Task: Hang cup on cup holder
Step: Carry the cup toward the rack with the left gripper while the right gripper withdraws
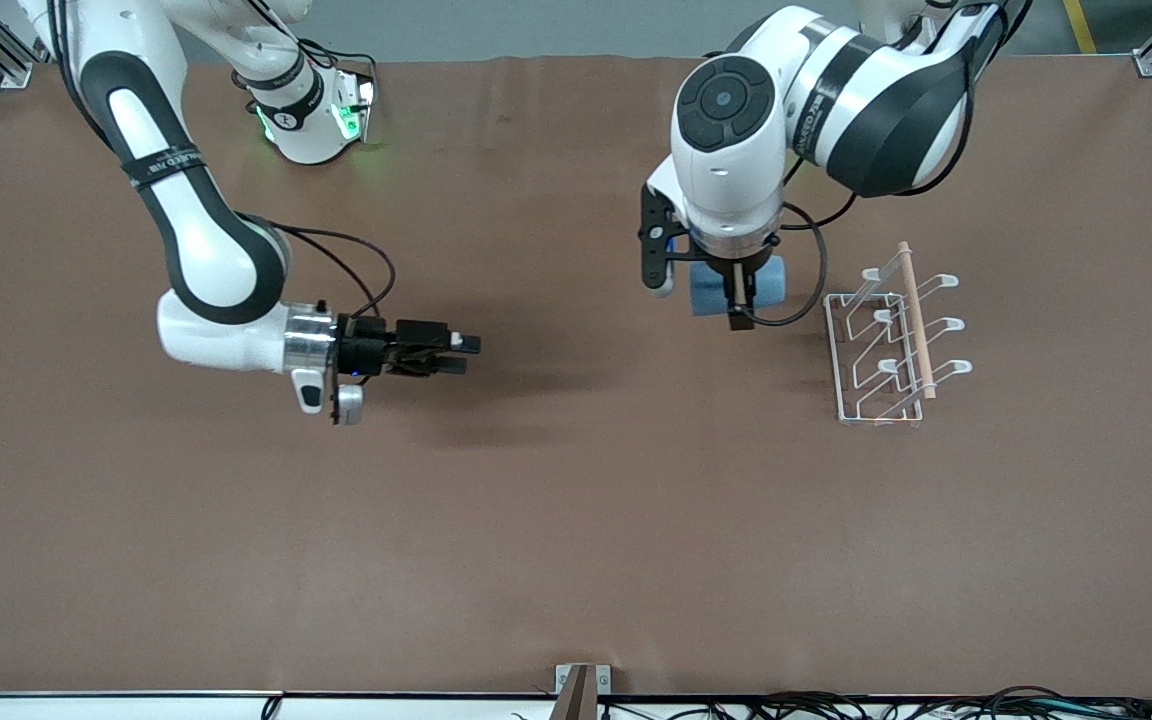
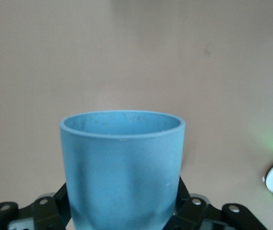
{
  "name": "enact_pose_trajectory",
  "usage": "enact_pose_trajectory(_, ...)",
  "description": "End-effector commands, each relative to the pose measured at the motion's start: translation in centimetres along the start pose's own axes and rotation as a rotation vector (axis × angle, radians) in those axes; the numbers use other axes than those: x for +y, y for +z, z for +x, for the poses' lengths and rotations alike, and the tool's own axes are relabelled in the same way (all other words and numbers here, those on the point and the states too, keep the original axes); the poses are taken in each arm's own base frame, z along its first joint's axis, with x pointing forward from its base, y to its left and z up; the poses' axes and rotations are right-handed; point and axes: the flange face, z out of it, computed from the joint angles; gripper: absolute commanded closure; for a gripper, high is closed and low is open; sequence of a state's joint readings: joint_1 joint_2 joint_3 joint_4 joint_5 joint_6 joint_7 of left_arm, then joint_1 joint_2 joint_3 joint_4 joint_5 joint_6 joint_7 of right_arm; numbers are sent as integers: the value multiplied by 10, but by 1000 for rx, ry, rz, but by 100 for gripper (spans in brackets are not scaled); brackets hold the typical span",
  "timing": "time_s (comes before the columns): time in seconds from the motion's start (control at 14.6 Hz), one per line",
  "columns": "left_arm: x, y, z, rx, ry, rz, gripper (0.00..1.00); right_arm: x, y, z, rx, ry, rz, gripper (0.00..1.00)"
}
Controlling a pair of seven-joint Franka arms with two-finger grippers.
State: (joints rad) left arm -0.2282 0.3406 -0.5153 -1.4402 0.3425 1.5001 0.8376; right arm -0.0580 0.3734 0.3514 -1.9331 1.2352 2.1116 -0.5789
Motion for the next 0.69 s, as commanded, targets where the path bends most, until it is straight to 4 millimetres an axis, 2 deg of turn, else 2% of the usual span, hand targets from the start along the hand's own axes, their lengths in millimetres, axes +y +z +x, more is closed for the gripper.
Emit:
enact_pose_trajectory(0.0, 10, 0, -19, -132, -56, 0, 72, -9, -50, 14, -46, -52, -141, 0)
enact_pose_trajectory(0.07, 12, 6, -23, -194, -92, 7, 74, -9, -63, 18, -51, -56, -189, 0)
enact_pose_trajectory(0.21, 12, 15, -31, -275, -87, 25, 90, -19, -91, 24, -54, -78, -333, 0)
enact_pose_trajectory(0.27, 13, 20, -37, -341, -72, 39, 99, -18, -105, 28, -58, -70, -429, 0)
enact_pose_trajectory(0.41, 12, 23, -45, -390, 0, 33, 100, -27, -130, 33, -50, -60, -617, 0)
enact_pose_trajectory(0.48, 8, 29, -59, -430, 8, 10, 100, -29, -140, 33, -41, -53, -680, 0)
enact_pose_trajectory(0.62, 13, 45, -67, -546, 18, -19, 100, -35, -169, 31, -14, -73, -823, 0)
